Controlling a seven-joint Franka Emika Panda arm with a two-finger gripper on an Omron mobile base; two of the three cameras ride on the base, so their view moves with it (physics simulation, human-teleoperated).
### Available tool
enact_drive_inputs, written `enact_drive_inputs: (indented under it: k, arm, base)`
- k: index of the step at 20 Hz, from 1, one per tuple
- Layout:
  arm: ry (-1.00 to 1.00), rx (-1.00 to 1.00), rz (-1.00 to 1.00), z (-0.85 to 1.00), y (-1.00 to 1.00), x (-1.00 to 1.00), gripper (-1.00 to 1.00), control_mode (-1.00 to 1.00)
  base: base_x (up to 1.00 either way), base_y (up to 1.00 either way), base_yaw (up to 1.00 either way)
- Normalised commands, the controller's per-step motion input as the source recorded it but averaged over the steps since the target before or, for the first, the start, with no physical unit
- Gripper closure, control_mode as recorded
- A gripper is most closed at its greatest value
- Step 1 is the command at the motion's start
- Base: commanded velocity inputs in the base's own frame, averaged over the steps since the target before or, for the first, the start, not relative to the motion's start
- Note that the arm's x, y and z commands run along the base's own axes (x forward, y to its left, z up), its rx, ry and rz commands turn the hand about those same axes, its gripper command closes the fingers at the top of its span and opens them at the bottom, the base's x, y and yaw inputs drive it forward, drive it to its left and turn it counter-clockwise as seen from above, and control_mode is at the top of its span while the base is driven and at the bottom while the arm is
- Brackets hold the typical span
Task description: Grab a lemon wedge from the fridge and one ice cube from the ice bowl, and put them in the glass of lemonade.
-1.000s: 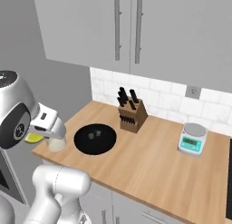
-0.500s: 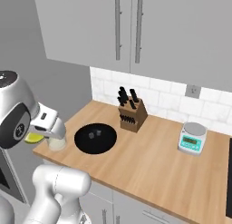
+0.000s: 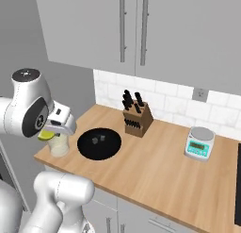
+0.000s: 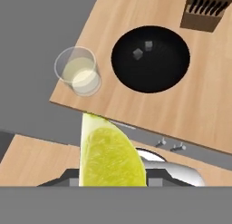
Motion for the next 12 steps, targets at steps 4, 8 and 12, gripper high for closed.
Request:
enact_drive_inputs:
  k: [4,8,12]
  arm:
    - [0.01,0.0,0.0,-0.54,0.01,-0.12,1.0,-1.0]
    - [0.0,-0.09,0.03,-0.19,0.38,0.0,1.0,-1.0]
    - [0.0,0.0,0.07,-0.17,0.06,0.04,1.0,-1.0]
  base:
    - [0.0,0.0,0.0]
    - [0.0,0.0,0.0]
    - [0.0,0.0,0.0]
